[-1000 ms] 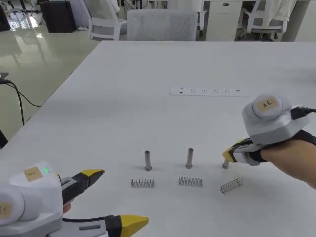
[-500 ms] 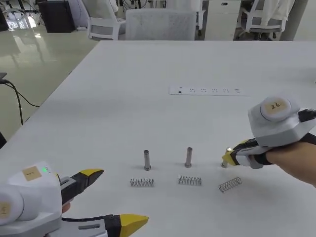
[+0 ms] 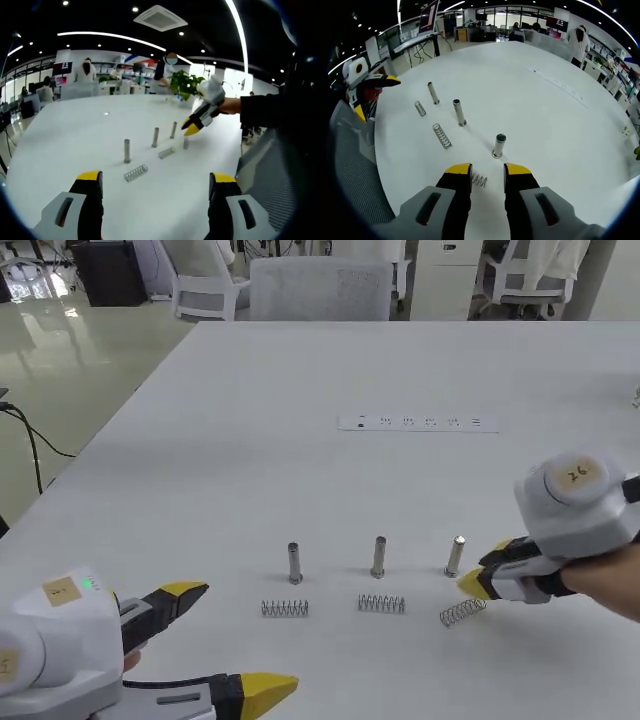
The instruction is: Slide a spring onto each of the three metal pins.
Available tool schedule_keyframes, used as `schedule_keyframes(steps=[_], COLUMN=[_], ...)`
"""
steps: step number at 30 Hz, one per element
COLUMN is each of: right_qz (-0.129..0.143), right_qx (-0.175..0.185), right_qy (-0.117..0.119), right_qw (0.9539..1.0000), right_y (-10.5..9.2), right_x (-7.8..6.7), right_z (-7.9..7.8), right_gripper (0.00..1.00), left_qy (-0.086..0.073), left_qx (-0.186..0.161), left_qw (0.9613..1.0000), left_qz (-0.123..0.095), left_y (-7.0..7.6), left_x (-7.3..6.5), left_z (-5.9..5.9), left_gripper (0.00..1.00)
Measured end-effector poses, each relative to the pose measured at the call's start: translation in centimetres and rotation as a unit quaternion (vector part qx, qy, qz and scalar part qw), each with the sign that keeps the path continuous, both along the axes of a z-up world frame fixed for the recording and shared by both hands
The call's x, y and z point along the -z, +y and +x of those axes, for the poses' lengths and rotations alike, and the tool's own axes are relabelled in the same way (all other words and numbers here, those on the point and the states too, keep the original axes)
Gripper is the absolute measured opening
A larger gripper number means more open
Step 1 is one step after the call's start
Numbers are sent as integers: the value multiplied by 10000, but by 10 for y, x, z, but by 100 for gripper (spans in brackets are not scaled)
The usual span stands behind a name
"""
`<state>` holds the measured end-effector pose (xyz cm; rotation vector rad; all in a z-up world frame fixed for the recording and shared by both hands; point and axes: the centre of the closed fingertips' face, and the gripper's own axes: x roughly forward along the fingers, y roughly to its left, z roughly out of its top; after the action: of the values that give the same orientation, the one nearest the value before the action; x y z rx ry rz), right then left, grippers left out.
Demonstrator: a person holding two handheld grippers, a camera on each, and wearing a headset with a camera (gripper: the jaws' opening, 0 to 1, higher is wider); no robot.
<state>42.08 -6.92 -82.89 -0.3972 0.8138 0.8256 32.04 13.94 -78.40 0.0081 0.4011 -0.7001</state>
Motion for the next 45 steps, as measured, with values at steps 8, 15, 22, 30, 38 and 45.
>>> schedule_keyframes(steps=[8, 15, 22, 30, 38, 45], right_qz=[-194, -431, -581, -672, -747, -701], right_qx=[-275, -462, -651, -1020, -1182, -782], right_qy=[181, 231, 207, 104, 125, 381], right_qw=[9993, 9977, 9960, 9925, 9901, 9937], right_y=[-3, -6, -7, 0, 3, 1], right_x=[12, 23, 31, 32, 31, 31], right_z=[-10, -14, -11, -12, -14, -18], right_gripper=[21, 22, 23, 22, 19, 16], left_qy=[8, 22, 36, 42, 41, 38], left_qx=[3, 7, 7, 1, -12, -1], left_qw=[10000, 10000, 10000, 10000, 10000, 10000], left_qz=[-6, -20, -19, -19, -24, -24], left_y=[0, -1, -2, -1, 0, 0], left_x=[0, 0, 1, 1, 0, 0], left_z=[0, 0, -1, -1, -1, -1], left_gripper=[84, 83, 83, 83, 82, 82])
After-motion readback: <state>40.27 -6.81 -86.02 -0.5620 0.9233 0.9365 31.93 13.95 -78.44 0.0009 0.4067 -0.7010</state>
